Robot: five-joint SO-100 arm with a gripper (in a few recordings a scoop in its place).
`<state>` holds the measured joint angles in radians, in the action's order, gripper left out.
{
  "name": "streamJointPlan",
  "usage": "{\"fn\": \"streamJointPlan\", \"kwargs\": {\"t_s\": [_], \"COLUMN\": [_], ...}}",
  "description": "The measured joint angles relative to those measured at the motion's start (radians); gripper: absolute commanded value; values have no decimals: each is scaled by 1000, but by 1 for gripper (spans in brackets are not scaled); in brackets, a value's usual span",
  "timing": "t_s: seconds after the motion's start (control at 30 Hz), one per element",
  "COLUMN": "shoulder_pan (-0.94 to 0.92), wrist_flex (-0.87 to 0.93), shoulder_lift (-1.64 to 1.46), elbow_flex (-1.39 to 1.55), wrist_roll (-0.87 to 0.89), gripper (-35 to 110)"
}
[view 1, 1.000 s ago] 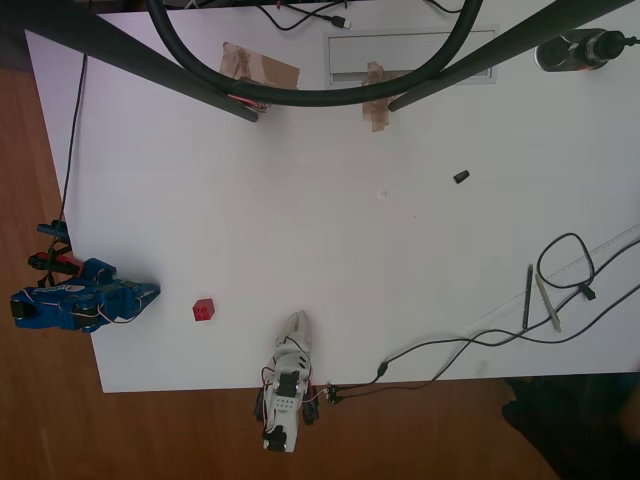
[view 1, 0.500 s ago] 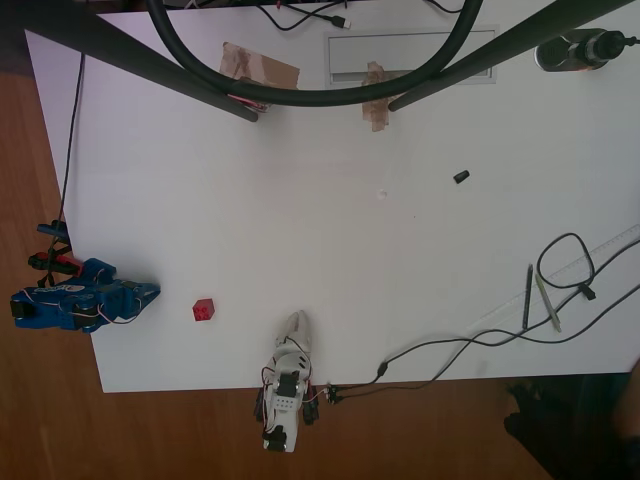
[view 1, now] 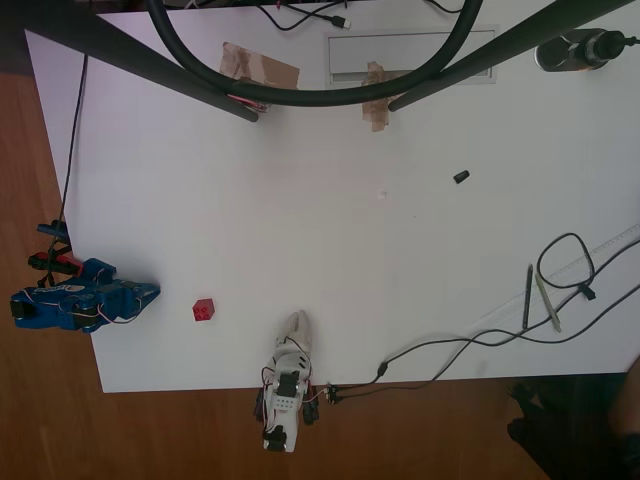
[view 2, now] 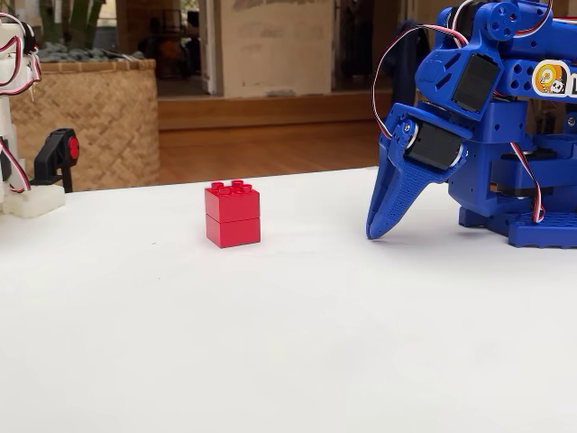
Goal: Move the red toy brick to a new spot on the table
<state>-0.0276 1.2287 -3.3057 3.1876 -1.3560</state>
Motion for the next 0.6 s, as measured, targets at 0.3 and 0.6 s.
{"fn": "streamJointPlan", "kwargs": {"t_s": [0.3,0.6], "shoulder_pan": [57,-2], "wrist_flex": [-149,-319], "shoulder_lift": [232,839], "elbow_flex": [-129,-607], "wrist_roll": [-69,-81], "gripper": [0,15]}}
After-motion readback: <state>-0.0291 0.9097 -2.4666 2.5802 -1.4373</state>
